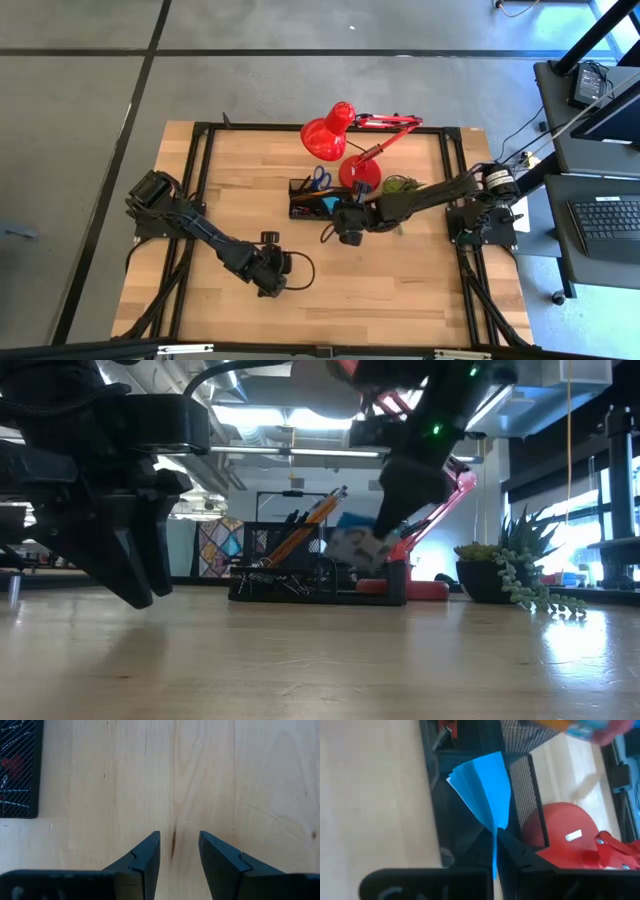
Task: Pick and place office supplies into organizer
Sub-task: Put the blue sticky notes into the black desk organizer, then return to Home Position
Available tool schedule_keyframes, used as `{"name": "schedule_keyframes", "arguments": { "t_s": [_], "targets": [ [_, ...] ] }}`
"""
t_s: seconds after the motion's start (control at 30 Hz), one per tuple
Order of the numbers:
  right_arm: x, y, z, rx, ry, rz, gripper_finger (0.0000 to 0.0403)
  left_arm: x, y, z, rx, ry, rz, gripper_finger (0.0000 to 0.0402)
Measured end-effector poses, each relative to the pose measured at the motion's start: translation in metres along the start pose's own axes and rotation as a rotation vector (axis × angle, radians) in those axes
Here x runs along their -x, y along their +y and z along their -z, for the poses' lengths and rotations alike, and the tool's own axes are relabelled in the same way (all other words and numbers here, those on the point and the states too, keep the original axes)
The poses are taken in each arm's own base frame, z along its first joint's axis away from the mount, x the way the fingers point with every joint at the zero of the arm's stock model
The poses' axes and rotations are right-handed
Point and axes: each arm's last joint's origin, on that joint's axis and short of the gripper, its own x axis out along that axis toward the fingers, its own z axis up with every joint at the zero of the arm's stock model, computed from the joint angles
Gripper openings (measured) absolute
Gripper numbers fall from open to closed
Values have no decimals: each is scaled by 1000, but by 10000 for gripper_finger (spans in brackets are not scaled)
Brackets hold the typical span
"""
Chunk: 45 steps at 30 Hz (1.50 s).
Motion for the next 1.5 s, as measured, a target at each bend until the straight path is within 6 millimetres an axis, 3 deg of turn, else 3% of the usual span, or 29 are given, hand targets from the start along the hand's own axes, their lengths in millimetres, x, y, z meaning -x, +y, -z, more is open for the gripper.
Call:
{"name": "schedule_keyframes", "arguments": {
  "t_s": [0.3,0.57,1.07,1.3,1.5],
  "targets": [
    [-31,0,5,16,84,23,10,0,0,0,0,-2,1,129],
    [-37,-1,7,18,101,30,16,0,0,0,1,-4,1,129],
    [-37,0,7,6,105,24,111,0,0,-1,3,-6,3,129],
    [-21,-3,-16,-69,63,15,127,0,0,-1,25,-6,4,129],
    [14,-3,-39,-62,75,5,128,1,0,-1,16,-6,5,129]
  ]
}}
